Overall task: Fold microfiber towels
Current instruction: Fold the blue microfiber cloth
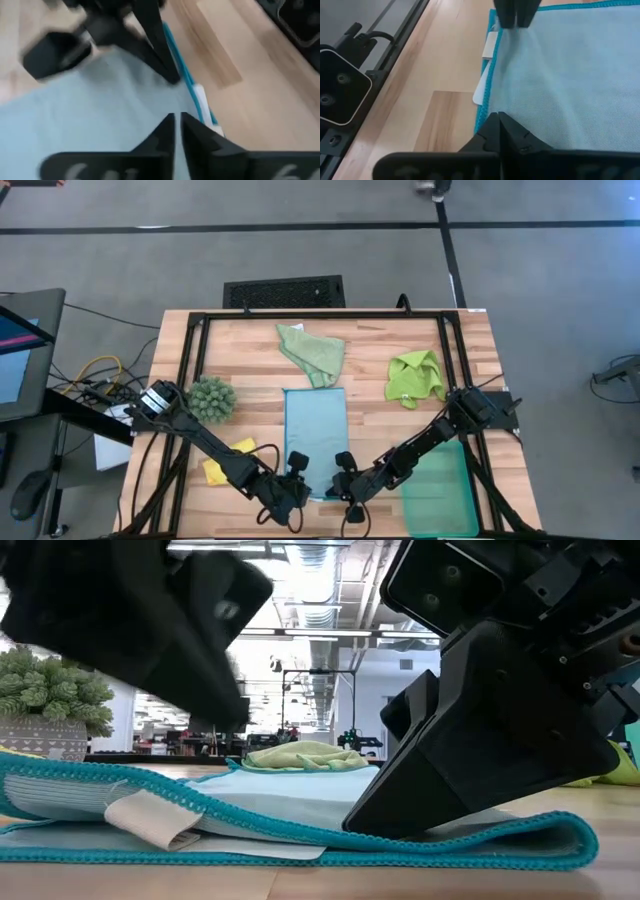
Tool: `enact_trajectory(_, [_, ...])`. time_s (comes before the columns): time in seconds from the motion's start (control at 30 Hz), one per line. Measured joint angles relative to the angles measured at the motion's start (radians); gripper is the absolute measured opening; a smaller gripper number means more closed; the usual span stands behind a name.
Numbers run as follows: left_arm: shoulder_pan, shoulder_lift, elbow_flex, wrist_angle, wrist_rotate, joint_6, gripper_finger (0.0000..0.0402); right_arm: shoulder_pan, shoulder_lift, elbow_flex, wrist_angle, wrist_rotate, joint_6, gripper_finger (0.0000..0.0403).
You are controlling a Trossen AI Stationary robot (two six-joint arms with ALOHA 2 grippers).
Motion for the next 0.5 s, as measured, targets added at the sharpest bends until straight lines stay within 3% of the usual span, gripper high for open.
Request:
enact_trajectory(0.37, [-0.039, 0.010, -0.168, 0.278, 0.019, -0.101, 0.0002, 0.000, 0.000, 0.000, -0.001, 0.000, 0.000, 0.0021])
enact_trajectory(0.5, [-0.064, 0.010, -0.186, 0.291, 0.038, -0.110, 0.0003, 0.000, 0.000, 0.000, -0.003, 0.000, -0.005, 0.0015])
